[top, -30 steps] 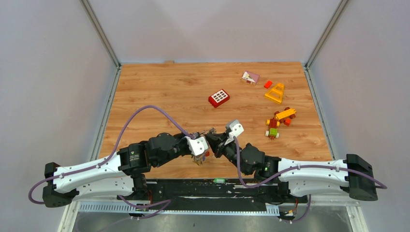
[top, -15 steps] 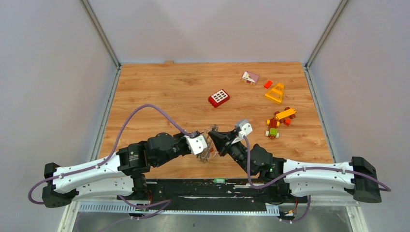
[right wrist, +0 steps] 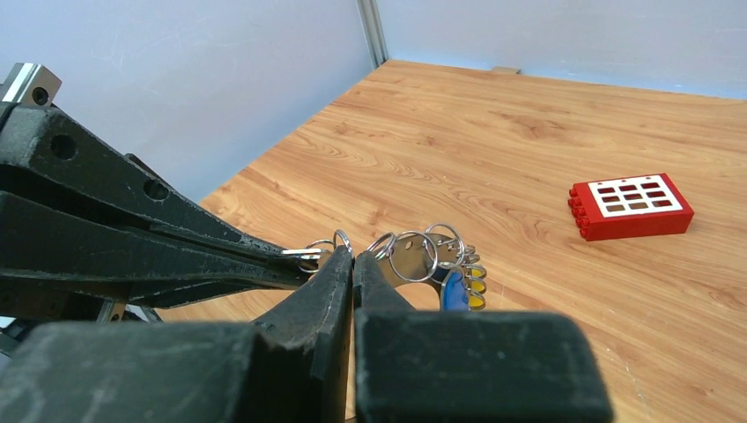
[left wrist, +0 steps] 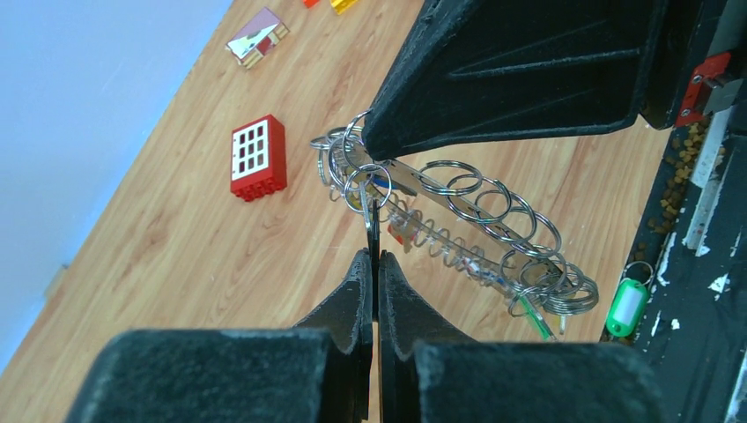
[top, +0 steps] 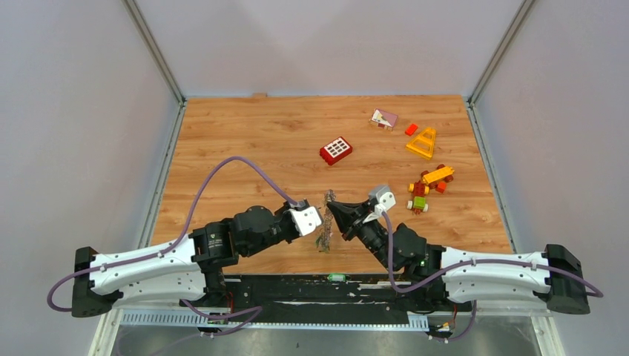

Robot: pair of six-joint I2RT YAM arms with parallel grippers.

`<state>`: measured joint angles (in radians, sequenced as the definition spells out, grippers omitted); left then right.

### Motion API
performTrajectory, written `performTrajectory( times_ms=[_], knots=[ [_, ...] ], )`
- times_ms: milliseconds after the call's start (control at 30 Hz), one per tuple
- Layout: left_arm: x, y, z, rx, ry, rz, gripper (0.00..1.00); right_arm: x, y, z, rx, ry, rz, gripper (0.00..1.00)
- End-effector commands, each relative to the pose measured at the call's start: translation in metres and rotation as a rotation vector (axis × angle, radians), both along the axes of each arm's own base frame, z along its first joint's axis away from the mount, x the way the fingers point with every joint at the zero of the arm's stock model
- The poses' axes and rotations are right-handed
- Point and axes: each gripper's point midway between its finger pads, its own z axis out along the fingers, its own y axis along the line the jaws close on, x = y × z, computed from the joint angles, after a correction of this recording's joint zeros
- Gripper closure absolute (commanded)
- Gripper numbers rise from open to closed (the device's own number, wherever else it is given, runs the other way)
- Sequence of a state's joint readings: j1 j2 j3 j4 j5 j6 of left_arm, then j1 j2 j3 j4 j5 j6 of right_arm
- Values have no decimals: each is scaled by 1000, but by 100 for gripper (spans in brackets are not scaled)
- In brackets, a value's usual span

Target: Remove the keys from the keyring

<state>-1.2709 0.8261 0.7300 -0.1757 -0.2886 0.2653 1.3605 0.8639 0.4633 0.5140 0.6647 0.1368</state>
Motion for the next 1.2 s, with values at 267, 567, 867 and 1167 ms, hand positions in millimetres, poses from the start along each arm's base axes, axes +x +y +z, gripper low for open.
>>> performTrajectory(
  times_ms=[267,567,867,1167],
  knots=[
    [-10,-16,-1,-98,73,-45,100,-2,-23,40,151,-121,-6,100],
    [-15,-22,-4,-116,92,-75,100,-18,-25,49,168,-242,84,100],
    [-24,-26,2,-124,98,-132,100,-43,-23,69,180,-490,182,100],
    [-31,-24,16,-167,90,-168,100,-63,-10,87,56,-736,262,100]
  ],
)
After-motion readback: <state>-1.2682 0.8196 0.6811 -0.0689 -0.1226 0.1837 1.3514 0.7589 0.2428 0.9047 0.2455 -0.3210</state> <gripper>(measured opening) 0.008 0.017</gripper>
